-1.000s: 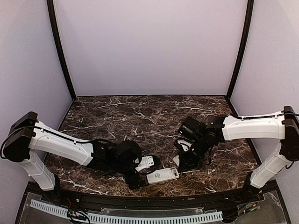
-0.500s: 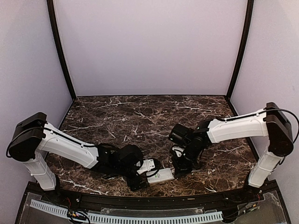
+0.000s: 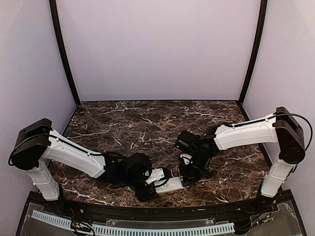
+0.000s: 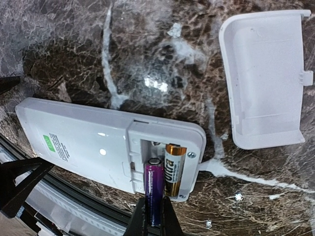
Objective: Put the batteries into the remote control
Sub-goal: Hold the remote control without batteries at the center of the board.
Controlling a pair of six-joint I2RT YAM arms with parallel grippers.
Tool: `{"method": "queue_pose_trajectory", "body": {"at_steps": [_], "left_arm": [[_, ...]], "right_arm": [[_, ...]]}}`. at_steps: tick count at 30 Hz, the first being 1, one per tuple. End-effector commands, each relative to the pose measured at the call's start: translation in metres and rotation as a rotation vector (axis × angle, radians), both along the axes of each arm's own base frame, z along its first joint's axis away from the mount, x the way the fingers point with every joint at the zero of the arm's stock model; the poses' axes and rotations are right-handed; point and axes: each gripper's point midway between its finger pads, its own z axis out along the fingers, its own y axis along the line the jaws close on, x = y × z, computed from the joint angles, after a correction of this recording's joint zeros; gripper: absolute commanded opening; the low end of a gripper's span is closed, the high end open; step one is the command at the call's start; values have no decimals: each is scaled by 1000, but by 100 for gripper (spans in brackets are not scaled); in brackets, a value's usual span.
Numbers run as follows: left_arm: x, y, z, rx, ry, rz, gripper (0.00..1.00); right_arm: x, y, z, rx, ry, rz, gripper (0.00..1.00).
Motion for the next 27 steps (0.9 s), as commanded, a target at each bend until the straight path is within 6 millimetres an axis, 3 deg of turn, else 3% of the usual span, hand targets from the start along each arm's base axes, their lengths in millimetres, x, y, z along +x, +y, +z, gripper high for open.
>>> {"method": "queue_pose_trajectory", "body": {"at_steps": [1,27], "left_arm": [[-6,8,-12,44,21,-3,89],[-7,16,-18,71,22,7,87]], "right_arm": [[9,0,2,-44,-42,-5,0],[8,-6,-4,-102,-34,-20,0]]}}
